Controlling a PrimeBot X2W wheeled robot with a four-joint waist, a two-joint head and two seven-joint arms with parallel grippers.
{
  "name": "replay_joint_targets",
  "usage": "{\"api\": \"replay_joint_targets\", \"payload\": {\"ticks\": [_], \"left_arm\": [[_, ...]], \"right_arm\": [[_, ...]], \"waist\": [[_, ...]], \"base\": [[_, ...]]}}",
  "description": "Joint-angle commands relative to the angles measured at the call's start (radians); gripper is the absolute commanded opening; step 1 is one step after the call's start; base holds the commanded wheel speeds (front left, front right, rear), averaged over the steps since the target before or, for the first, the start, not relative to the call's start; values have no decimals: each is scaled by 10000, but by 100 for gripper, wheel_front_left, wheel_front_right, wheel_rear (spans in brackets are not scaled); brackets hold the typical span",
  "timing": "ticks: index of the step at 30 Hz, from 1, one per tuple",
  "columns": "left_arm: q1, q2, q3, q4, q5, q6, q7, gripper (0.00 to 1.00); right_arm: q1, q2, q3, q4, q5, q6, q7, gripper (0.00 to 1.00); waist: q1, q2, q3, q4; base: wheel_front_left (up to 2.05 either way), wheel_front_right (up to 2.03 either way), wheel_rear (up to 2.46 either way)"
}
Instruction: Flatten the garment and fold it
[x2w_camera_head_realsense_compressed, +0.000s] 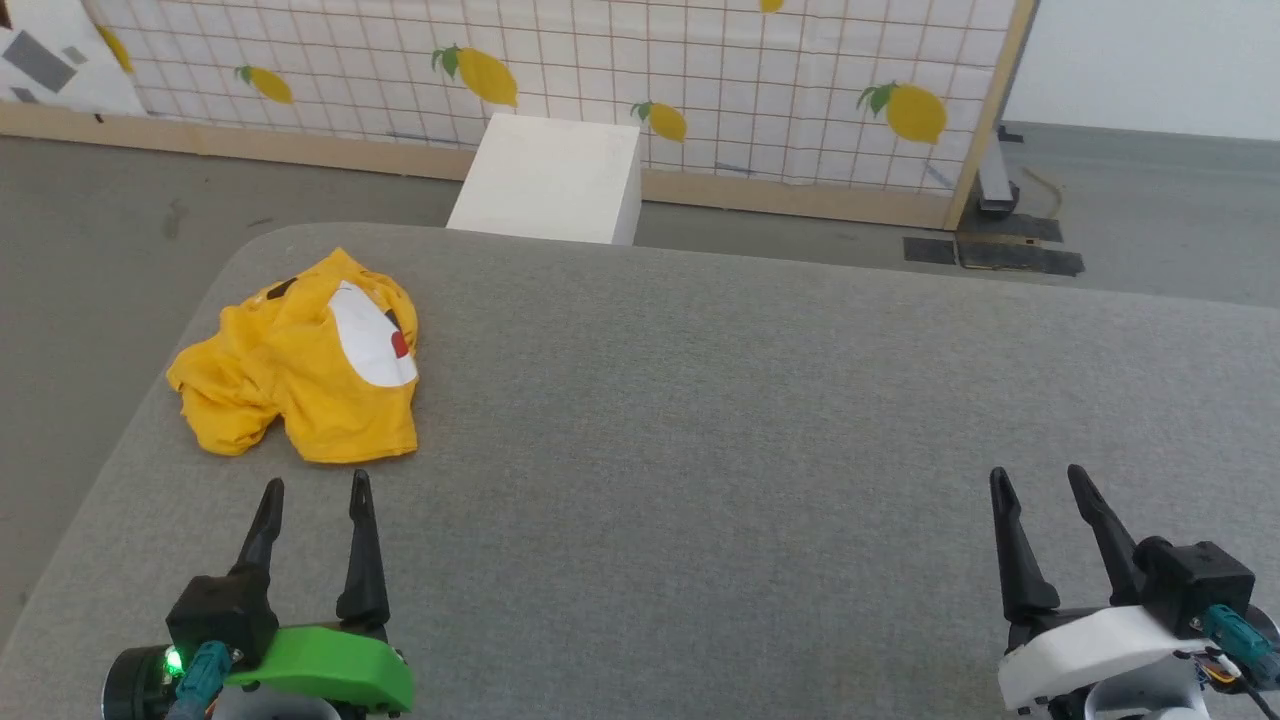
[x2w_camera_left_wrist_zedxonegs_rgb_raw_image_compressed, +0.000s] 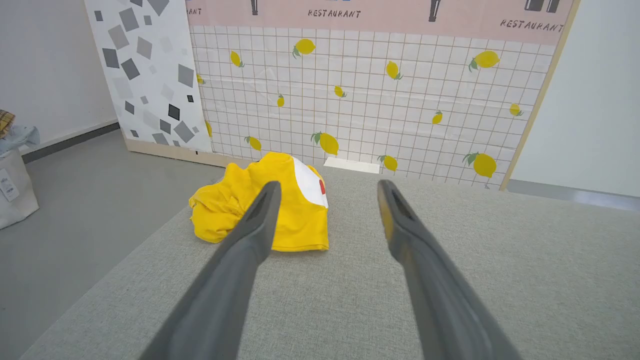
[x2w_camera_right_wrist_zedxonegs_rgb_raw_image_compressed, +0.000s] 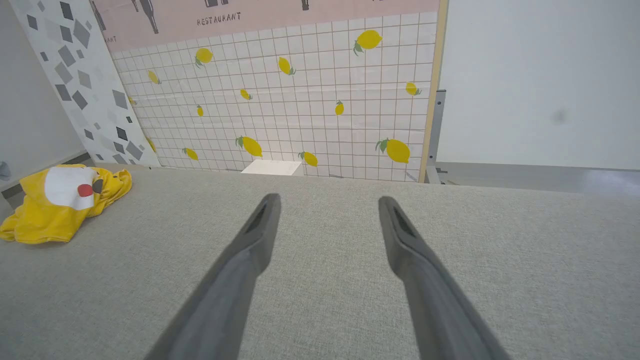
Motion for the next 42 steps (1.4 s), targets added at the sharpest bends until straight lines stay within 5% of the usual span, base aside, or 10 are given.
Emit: {"api": "replay_joint_targets", "payload": {"ticks": [1, 31, 42], "left_arm": [[157, -28, 42, -53, -123, -8, -90, 100], [547, -38, 348, -257, -549, -7, -709, 100], [247, -42, 686, -624, -376, -325, -932, 100]], "right_arm": [[111, 2, 12, 63, 114, -10, -102, 100], [180, 4, 172, 568, 595, -14, -724, 100], [152, 5, 2, 608, 698, -16, -948, 100]], "waist": [[0, -1, 8, 179], [0, -1, -104, 1538], [0, -1, 260, 1693]], "base": [[0, 0, 0], [0, 0, 0], [0, 0, 0]]}}
